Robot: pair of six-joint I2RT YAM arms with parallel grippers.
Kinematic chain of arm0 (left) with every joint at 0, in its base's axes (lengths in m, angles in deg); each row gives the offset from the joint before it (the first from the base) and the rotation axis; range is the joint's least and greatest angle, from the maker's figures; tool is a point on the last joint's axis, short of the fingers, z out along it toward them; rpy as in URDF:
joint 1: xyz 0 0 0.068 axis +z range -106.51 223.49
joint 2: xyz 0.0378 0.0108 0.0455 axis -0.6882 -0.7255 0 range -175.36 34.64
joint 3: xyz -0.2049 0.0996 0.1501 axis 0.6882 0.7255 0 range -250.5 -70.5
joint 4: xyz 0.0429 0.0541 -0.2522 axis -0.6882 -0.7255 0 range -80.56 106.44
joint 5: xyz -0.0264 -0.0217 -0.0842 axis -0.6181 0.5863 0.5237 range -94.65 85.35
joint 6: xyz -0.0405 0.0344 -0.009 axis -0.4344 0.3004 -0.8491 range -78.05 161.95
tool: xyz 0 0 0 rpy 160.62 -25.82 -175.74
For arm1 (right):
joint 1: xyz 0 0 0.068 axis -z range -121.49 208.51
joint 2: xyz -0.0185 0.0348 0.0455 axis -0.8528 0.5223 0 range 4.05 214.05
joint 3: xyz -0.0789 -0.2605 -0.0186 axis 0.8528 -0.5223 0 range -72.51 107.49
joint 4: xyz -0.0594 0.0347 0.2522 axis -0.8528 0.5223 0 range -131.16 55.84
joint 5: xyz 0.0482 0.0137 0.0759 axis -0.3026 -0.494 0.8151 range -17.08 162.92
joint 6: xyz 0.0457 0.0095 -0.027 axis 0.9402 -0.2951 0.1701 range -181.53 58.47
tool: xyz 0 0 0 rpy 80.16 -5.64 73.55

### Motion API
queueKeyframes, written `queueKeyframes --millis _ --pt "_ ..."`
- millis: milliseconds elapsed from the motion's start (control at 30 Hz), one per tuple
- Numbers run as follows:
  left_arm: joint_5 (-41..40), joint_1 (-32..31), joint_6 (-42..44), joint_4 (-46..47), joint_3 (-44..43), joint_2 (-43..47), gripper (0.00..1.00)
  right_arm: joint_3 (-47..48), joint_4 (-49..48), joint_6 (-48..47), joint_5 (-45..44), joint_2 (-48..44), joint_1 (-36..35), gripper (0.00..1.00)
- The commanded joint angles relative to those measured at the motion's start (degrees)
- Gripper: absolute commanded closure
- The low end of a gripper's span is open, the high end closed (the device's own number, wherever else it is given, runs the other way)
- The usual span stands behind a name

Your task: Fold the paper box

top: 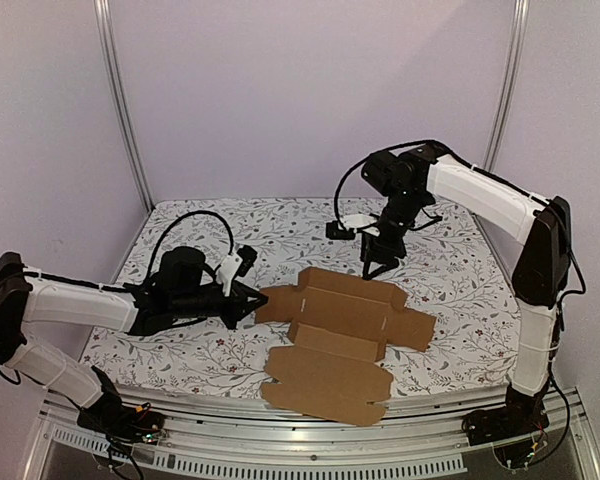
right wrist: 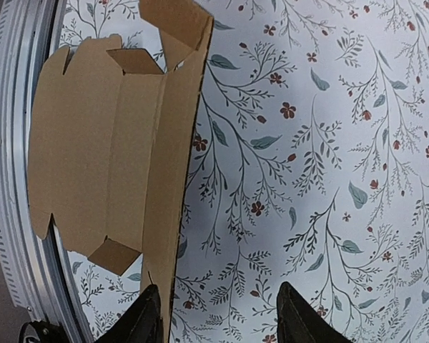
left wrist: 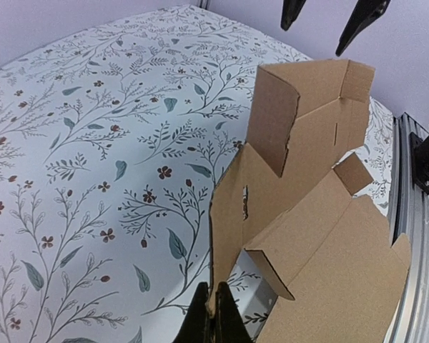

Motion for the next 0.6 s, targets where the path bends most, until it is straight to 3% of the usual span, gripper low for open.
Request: queueKeyframes --millis 0,233,567 --pt "-1.7 0.3 1.0 0.0 0.6 1.2 1.0 -4.4 10.1 2.9 -0.5 -0.2 -0.4 0.47" --pt "-2.5 0.3 1.0 0.5 0.9 1.5 1.0 -5.9 8.5 4.9 -2.1 0.0 -0.4 0.51" --pt "-4.4 0.4 0.5 2.0 1.9 2.4 1.0 -7.3 7.6 5.0 -1.4 0.6 -0.4 0.76"
